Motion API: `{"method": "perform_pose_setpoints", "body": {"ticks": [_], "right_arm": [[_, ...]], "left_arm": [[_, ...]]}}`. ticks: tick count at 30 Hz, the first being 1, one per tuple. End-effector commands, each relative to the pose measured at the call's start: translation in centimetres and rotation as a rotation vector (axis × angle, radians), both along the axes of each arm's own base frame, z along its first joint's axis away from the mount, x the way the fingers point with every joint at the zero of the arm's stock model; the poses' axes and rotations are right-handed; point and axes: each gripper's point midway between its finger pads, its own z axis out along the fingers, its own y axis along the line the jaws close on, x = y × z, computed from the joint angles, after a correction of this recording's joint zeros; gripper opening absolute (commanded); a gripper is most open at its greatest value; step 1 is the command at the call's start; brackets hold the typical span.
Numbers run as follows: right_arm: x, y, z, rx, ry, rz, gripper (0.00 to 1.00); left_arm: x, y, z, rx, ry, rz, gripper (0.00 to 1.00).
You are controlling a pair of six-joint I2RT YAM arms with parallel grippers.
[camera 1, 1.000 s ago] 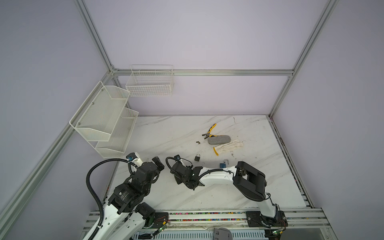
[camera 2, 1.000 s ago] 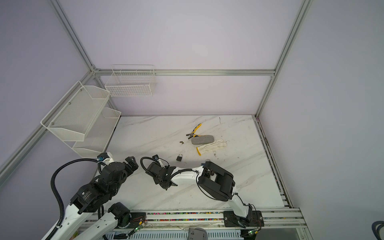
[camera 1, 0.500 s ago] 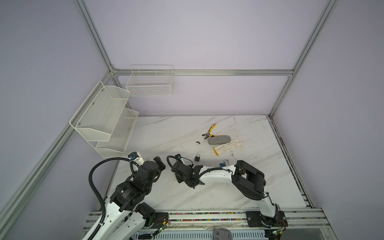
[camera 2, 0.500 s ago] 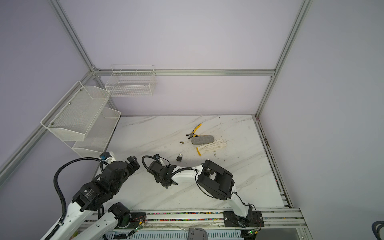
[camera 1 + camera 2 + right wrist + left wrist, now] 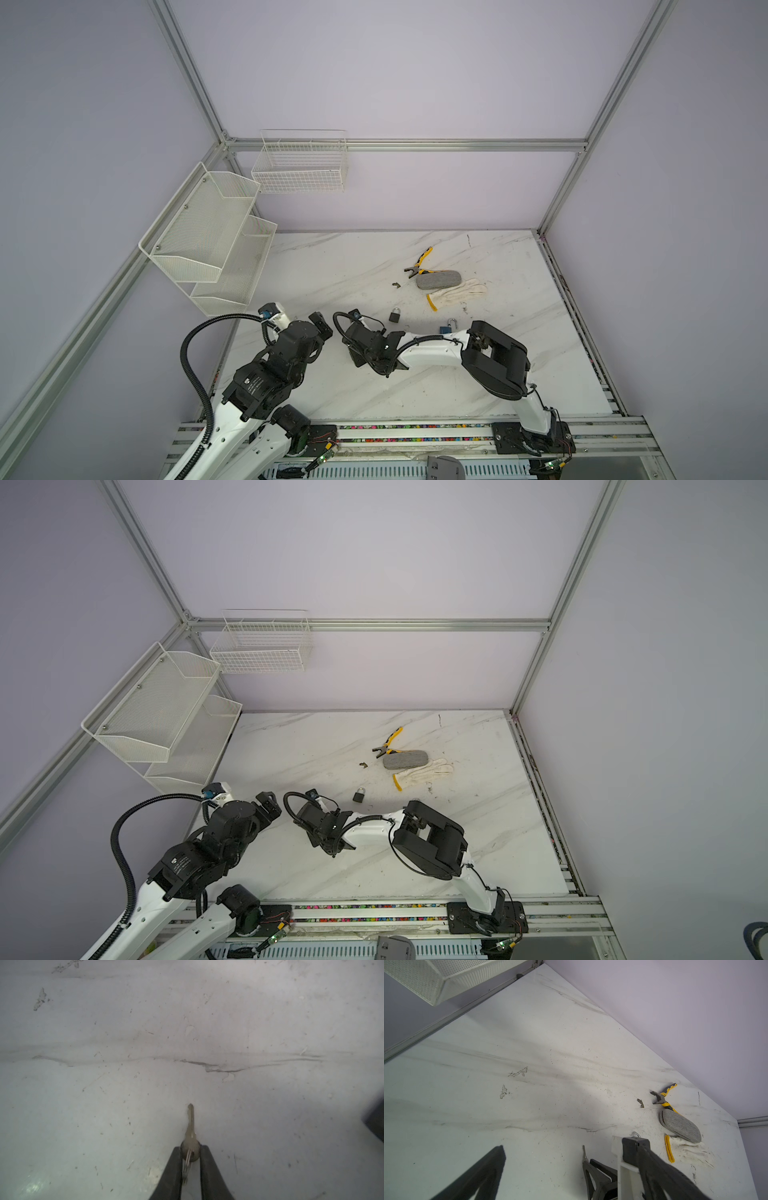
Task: Unlock with the key
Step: 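Lower the right gripper over the silver key and close on it, then lift the key with the right gripper while the left gripper moves toward it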
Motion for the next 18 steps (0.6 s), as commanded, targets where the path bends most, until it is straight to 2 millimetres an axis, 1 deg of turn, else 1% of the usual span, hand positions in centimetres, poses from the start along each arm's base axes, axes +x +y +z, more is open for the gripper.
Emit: {"method": "perform_pose_setpoints", "body": {"ticks": [1, 6, 13, 18], "right_arm": [[-0.2, -0.6, -1.6, -0.032, 0.010, 0.003, 0.20], [-0.2, -1.0, -1.9, -0.048, 0.008, -0.002, 0.19], [-0.2, -1.6, -1.4, -0.051, -0.007, 0.007, 0.12], [-0.2, -2.0, -1.0, -0.012, 0.010, 0.018, 0.07]], "left_arm": [[0.3, 0.0, -0.8, 0.019, 0.001, 0.000, 1.00], [0.4, 0.0, -0.8, 0.021, 0.004, -0.003, 1.00], [0.6, -0.4, -0.7, 0.011, -0.002, -0.015, 1.00], [0.6, -0.5, -0.3, 0.002, -0.012, -0.022, 1.00]]}}
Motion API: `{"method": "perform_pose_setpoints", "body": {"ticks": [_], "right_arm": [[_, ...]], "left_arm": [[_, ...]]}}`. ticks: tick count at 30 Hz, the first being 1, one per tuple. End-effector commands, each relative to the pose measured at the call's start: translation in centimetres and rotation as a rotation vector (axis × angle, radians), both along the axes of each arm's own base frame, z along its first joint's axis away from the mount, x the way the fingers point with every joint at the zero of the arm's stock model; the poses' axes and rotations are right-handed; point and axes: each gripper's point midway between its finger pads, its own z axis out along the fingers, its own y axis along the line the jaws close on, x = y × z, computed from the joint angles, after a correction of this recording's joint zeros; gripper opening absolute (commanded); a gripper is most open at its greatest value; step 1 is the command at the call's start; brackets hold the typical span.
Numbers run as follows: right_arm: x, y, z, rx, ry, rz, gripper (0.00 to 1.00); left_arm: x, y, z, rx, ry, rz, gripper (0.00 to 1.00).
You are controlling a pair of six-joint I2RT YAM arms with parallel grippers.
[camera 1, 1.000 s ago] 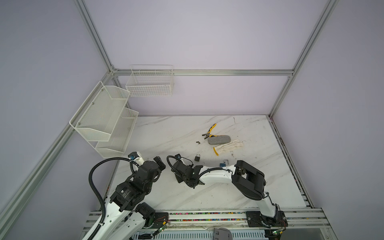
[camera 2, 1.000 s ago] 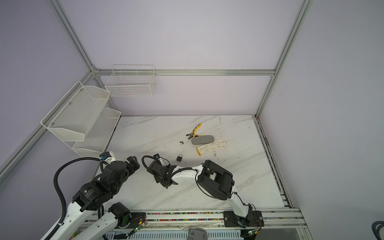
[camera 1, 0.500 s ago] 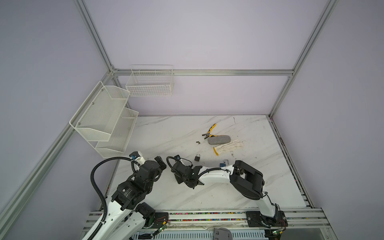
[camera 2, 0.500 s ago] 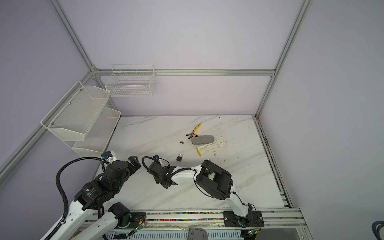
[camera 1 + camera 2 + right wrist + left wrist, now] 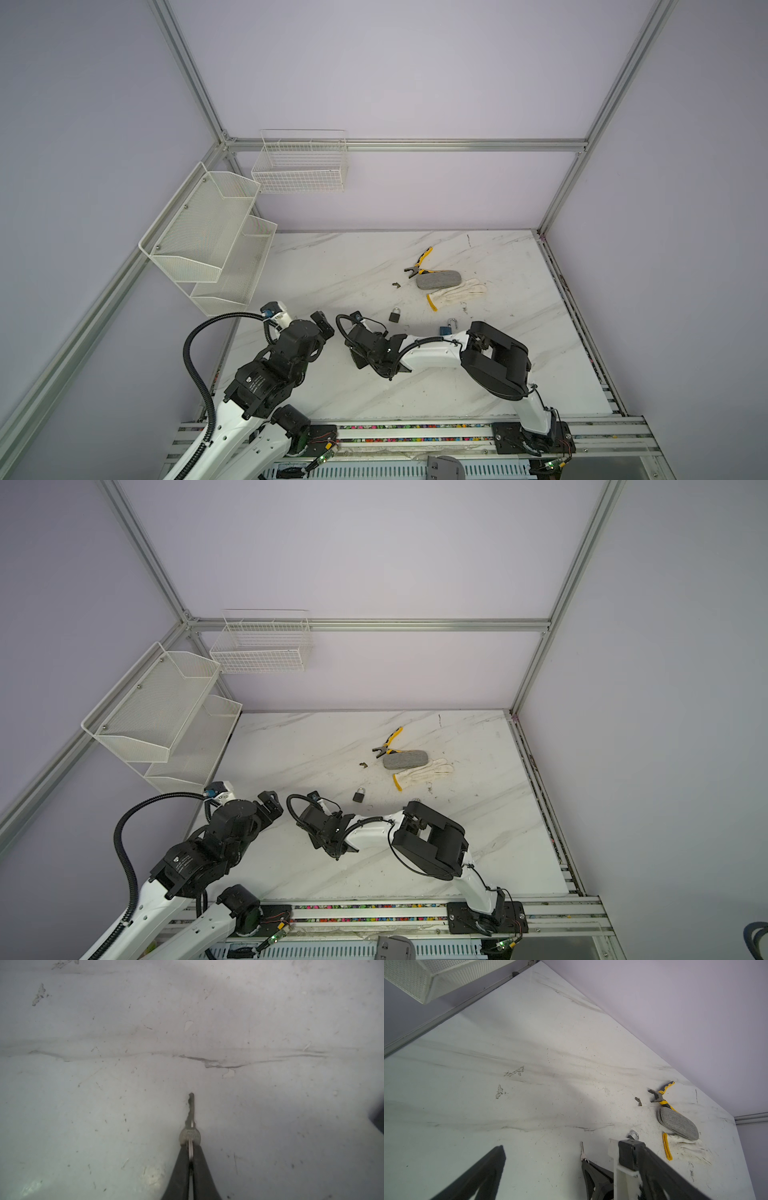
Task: Unlock with the key
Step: 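Lift the key with the right gripper while the left gripper moves toward it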
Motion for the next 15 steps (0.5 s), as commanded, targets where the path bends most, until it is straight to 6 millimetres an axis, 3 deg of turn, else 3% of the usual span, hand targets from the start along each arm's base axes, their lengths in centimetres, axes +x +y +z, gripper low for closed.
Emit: {"method": "perform_pose_setpoints", "body": {"ticks": [1, 9, 15], "right_arm": [[-0.4, -1.4, -0.4, -0.021, 0.028, 0.013, 0.07], [0.1, -2.1, 1.8, 0.047, -0.006, 0.029, 0.02], [0.4, -2.9, 5.1, 0.138, -0.064, 0.038, 0.00]], "left_arm": [[0.3, -0.1, -0.2, 0.001, -0.014, -0.002, 1.00], [0.6, -0.8, 0.5, -0.042, -0.038, -0.025, 1.00], [0.8, -1.5, 2.1, -0.094, -0.083, -0.053, 1.00]]}}
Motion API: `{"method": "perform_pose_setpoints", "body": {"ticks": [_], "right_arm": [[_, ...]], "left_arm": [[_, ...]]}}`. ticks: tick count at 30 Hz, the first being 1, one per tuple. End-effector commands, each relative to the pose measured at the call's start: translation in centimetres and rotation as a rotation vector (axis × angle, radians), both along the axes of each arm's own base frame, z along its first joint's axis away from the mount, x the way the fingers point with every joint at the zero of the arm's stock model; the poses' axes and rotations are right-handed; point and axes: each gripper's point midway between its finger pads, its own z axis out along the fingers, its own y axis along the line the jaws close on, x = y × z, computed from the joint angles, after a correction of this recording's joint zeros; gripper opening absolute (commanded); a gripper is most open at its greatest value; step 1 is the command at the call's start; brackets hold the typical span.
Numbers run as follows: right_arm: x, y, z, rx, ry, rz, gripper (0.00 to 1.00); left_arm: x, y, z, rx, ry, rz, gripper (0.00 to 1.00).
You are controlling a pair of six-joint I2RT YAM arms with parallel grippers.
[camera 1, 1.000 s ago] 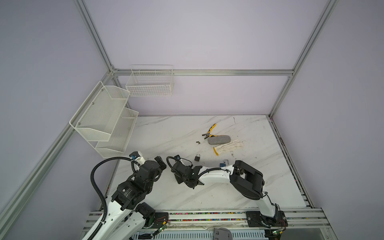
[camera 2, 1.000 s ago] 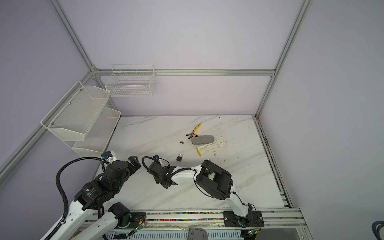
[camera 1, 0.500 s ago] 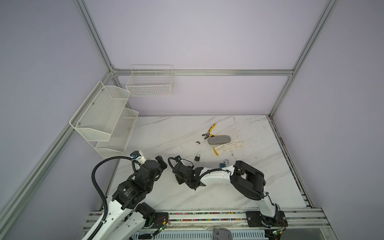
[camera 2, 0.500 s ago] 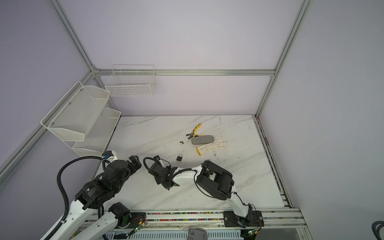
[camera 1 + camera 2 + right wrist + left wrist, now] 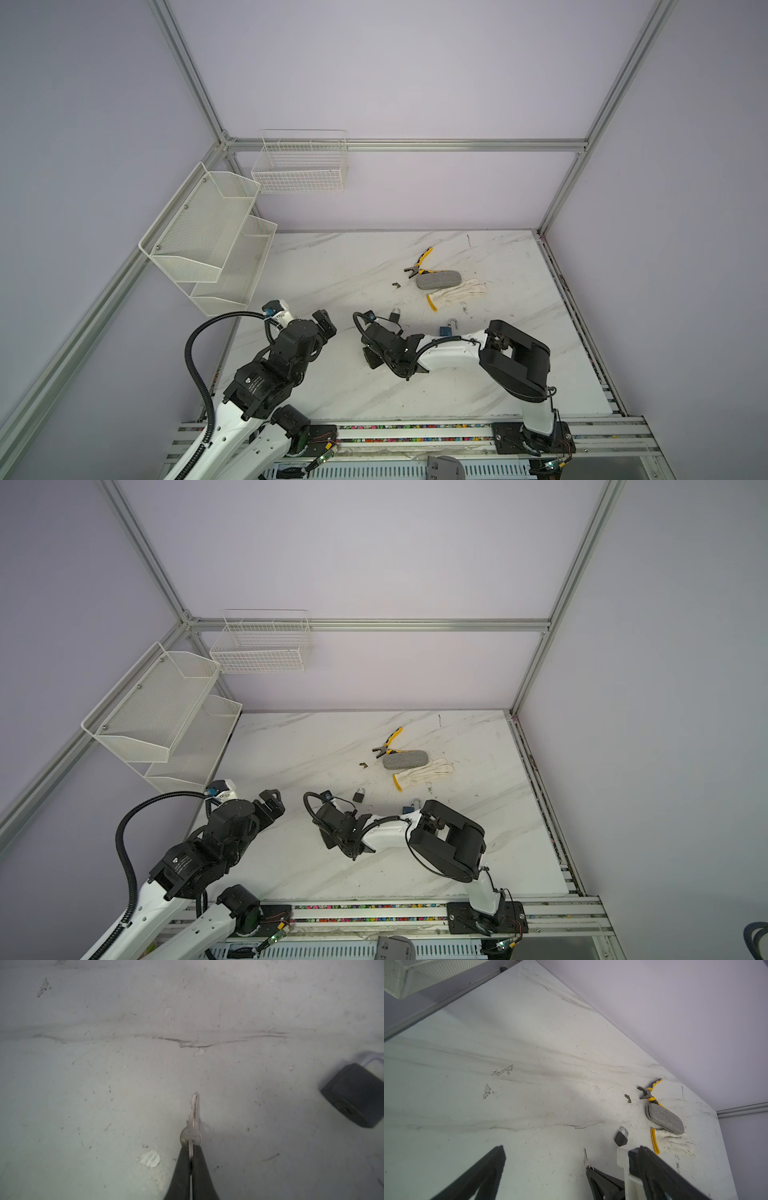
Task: Unlock with the key
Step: 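Lift the key with the right gripper while the left gripper moves toward it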
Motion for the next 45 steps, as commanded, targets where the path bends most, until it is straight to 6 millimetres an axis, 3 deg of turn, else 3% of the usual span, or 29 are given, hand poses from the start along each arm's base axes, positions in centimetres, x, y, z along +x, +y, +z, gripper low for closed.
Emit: {"method": "perform_pose_setpoints", "body": {"ticks": [1, 12, 23, 27, 33, 35, 45], "right_arm": [[0.7, 0.3, 4.3, 0.109, -0.082, 0.010, 0.00], [0.5, -3.3, 12.2, 0.257, -0.254, 0.012, 0.00], [-1.2, -6.5, 19.6, 0.415, -0.380, 0.037, 0.00], [-1.6, -6.9, 20.8, 0.444, -0.408, 0.054, 0.00], [-1.9, -7.0, 22.2, 0.488, -0.437, 0.067, 0.00], [-1.8, -6.8, 22.4, 0.495, -0.441, 0.067, 0.00], [-1.3, -5.8, 22.2, 0.465, -0.472, 0.085, 0.00]], "left_arm": [[0.6, -0.8, 1.9, -0.059, -0.071, -0.024, 1.00], [1.7, -4.1, 4.9, -0.183, -0.155, -0.158, 1.00], [4.2, -11.1, 7.1, -0.244, -0.223, -0.460, 0.90], [4.8, -13.6, 7.6, -0.292, -0.251, -0.565, 0.83], [5.3, -16.6, 8.1, -0.372, -0.255, -0.685, 0.63], [5.4, -17.2, 7.9, -0.385, -0.242, -0.705, 0.55], [5.6, -18.2, 7.1, -0.409, -0.207, -0.740, 0.34]]}}
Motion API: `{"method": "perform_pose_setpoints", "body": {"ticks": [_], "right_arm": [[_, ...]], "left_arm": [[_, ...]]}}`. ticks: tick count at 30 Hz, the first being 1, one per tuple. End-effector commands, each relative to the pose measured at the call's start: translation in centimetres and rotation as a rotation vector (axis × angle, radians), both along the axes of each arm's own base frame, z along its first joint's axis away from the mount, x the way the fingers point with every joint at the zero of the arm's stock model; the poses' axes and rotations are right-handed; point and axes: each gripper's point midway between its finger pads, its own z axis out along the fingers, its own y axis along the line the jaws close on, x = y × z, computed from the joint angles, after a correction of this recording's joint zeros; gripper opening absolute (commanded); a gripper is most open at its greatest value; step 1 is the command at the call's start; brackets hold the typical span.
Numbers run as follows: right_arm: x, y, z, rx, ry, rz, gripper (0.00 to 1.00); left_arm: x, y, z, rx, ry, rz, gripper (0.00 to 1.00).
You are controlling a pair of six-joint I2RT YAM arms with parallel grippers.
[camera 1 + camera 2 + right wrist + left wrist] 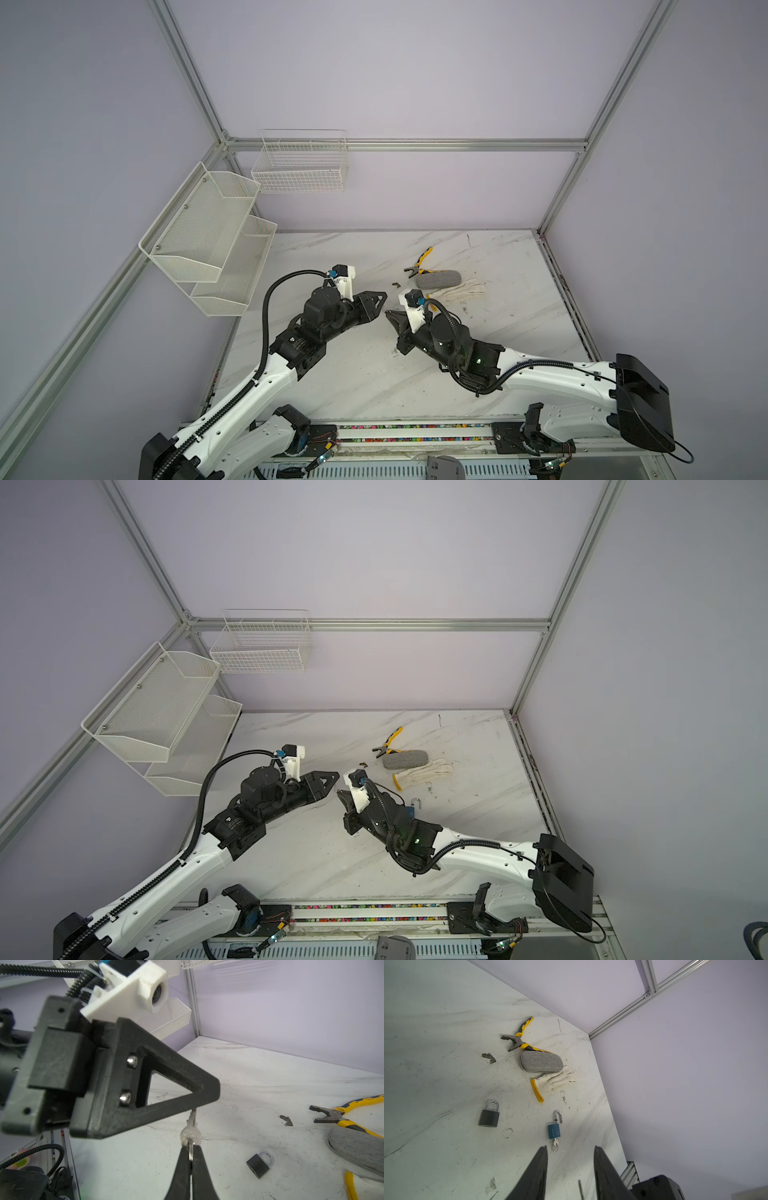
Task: Unlock with the key
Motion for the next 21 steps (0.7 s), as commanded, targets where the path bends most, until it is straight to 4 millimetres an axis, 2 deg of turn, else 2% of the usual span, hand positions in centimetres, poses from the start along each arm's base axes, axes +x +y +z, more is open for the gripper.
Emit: {"method": "perform_pose_setpoints", "body": {"ticks": [1, 12, 17, 21], "right_arm": [[0.5, 0.5, 1.6, 0.024, -0.054, -0.001, 0.00], [1.2, 0.4, 1.6, 0.001, -0.071, -0.038, 0.00], [1.5, 0.5, 1.1, -0.030, -0.067, -0.054, 0.00], [1.6, 0.4, 1.0, -0.028, -0.069, -0.057, 0.00]], "left_arm": [[0.1, -0.8, 3.2, -0.062, -0.068, -0.037, 0.31], [0.5, -1.4, 1.9, -0.039, -0.023, -0.057, 0.16], [0.5, -1.5, 1.9, -0.042, -0.020, -0.063, 0.06], [0.5, -1.5, 2.0, -0.041, -0.023, -0.060, 0.02]]}}
